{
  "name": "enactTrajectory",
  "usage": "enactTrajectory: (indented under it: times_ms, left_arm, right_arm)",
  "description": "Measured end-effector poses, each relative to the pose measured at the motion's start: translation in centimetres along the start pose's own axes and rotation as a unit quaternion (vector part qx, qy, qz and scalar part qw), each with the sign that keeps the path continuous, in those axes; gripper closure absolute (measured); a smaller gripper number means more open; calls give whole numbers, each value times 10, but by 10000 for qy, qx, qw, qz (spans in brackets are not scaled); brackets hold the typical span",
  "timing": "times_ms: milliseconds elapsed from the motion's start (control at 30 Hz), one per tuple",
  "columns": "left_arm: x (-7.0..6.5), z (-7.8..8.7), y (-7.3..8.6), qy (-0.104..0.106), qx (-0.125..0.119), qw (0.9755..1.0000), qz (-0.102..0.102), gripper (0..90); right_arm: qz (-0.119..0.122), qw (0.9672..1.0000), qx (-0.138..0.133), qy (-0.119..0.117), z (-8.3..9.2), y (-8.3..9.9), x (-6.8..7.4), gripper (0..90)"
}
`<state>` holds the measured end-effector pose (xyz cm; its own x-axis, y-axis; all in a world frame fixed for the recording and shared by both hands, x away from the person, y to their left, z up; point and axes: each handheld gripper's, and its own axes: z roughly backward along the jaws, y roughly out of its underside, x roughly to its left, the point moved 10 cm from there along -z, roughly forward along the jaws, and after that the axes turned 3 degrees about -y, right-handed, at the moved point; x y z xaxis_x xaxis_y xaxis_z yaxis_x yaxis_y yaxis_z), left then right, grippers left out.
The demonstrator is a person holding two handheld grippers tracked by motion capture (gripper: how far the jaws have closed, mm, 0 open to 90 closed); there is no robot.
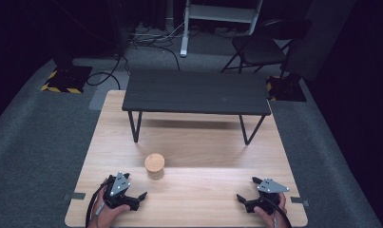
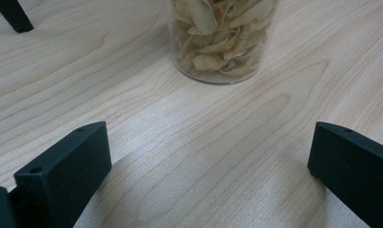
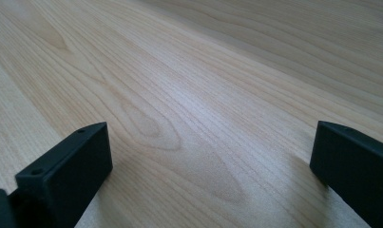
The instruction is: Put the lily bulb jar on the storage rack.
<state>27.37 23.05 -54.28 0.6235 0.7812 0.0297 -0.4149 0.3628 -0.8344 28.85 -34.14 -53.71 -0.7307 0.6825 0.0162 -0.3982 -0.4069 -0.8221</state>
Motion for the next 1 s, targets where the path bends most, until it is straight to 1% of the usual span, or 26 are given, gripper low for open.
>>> enactTrajectory:
  times_ms: [600, 667, 733, 800, 833, 900, 967, 1000]
  left_arm:
    - [0, -1, 0, 4, -4, 10000, 15, 5]
    - [1, -1, -1, 20, 12, 10000, -10, 5]
    - [2, 0, -3, 18, 88, 10000, -24, 5]
    - [2, 0, -6, -4, 135, 9999, 33, 10]
    - [3, 1, -8, 14, 120, 9999, 73, 13]
    - [4, 2, -15, 50, 47, 10000, -12, 10]
    - [4, 3, -24, 117, -15, 9999, -80, 7]
    - [4, 3, -30, 137, -90, 9998, -107, 6]
  right_arm:
    - [1, 10000, 1, 1, 0, 0, 0, 0]
    - [1, 10000, 1, 1, 0, 0, 0, 0]
    - [2, 10000, 1, 1, 0, 0, 0, 0]
    - [2, 10000, 1, 2, 0, 0, 0, 0]
    - [2, 10000, 0, 2, 0, 0, 0, 0]
    - [-5, 10000, 4, 4, 0, 0, 0, 0]
    - [-6, 10000, 2, 6, 0, 0, 0, 0]
    - [-5, 10000, 2, 3, 0, 0, 0, 0]
